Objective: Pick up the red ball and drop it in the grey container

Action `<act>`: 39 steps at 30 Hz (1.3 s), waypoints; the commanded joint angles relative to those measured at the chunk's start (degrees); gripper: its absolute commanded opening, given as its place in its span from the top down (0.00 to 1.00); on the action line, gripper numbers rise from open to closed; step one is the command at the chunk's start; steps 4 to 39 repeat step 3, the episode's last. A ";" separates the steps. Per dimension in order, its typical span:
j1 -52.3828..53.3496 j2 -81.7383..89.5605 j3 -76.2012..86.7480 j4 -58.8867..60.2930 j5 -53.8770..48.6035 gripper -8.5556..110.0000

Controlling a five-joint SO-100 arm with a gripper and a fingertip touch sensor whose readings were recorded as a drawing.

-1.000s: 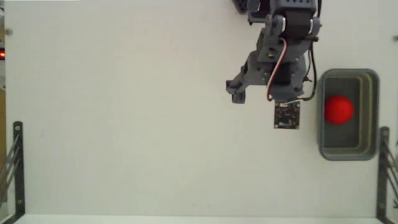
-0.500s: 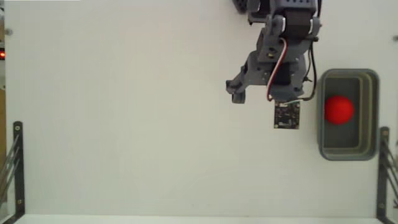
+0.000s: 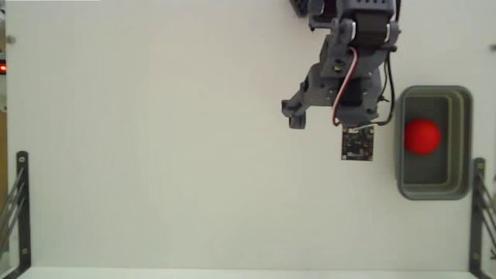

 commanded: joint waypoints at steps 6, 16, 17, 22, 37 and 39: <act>0.26 2.02 0.21 0.13 0.26 0.00; 0.26 2.02 0.21 0.13 0.26 0.00; 0.26 2.02 0.21 0.13 0.26 0.00; 0.26 2.02 0.21 0.13 0.26 0.00; 0.26 2.02 0.21 0.13 0.26 0.00; 0.26 2.02 0.21 0.13 0.26 0.00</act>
